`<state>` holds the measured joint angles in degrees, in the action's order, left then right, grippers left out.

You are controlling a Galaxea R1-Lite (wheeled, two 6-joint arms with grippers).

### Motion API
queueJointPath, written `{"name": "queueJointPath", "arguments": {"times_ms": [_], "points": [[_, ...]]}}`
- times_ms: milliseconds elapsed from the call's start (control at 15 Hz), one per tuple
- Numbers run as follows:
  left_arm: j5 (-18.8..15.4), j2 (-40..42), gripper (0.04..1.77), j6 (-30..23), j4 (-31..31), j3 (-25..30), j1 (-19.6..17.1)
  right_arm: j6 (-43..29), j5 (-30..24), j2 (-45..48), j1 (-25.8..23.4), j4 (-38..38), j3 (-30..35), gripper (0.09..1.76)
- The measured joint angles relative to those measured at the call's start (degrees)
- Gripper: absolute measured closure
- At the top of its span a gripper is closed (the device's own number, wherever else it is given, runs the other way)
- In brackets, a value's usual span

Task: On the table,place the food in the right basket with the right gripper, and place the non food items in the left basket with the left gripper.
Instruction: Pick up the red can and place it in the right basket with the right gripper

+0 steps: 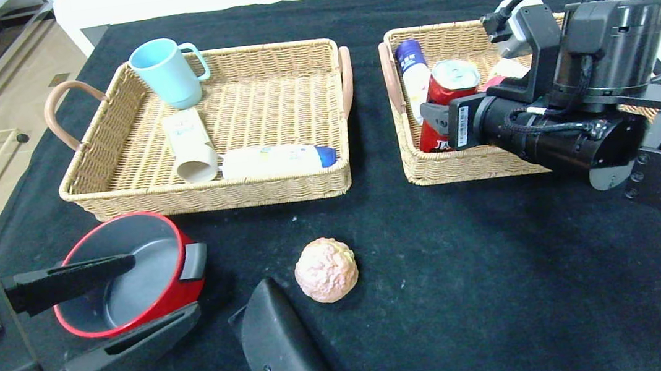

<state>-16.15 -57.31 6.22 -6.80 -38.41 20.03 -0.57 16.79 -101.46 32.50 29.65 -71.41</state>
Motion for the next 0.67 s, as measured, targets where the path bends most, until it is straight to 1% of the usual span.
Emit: {"name": "queueJointPath", "arguments": {"times_ms": [333, 667], "points": [[0.0, 0.0, 0.09, 0.0, 0.0, 0.0, 0.0, 0.2, -0.1, 4.1, 0.5, -2.3, 2.5, 0.28], [0.0, 0.0, 0.09, 0.0, 0.1, 0.1, 0.0, 0.3, -0.2, 13.6, 1.3, -6.3, 9.3, 0.21]]}}
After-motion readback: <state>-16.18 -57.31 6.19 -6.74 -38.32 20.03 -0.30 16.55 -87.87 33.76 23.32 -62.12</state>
